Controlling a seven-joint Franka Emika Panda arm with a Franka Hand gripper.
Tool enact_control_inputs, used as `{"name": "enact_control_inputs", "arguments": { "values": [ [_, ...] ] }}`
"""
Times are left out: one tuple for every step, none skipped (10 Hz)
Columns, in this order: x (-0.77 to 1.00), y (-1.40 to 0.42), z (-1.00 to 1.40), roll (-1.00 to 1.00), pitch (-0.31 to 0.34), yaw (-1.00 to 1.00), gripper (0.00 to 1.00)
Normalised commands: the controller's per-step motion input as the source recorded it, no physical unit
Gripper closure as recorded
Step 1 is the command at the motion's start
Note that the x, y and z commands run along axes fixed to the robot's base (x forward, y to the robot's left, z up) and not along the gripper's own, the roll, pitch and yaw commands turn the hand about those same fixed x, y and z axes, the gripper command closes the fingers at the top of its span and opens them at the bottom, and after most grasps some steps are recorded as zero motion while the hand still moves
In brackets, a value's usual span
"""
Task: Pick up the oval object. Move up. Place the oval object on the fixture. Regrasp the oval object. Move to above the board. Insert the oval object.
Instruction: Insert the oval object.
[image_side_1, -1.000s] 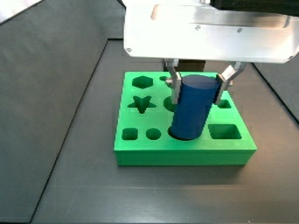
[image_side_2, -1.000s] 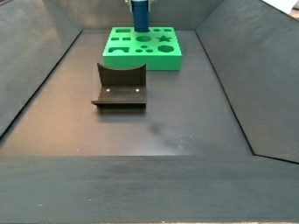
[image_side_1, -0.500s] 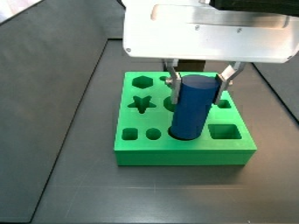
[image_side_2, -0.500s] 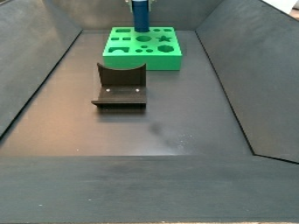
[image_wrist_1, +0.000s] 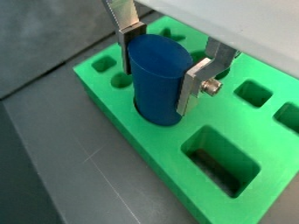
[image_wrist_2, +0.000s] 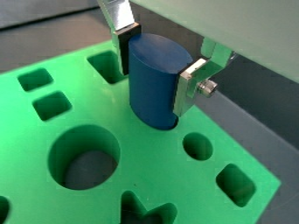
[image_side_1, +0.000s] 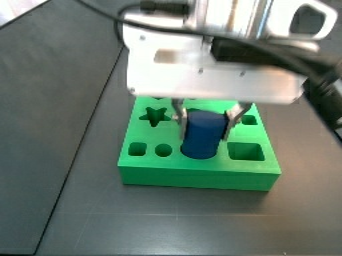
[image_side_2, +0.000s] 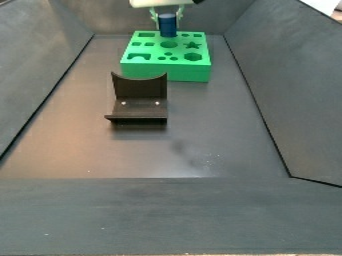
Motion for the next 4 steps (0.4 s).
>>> {"name": "enact_control_inputs", "arguments": {
  "values": [
    [-0.10,0.00,-0.46,0.07,-0.066,0.01,1.00],
    [-0.03,0.04,0.00,-0.04,-0.037,0.00,1.00],
    [-0.07,0.00,0.00,0.00,0.000,-0.05,1.00],
    [0.00,0.00,0.00,0.00,0.000,0.00,1.00]
  ]
}}
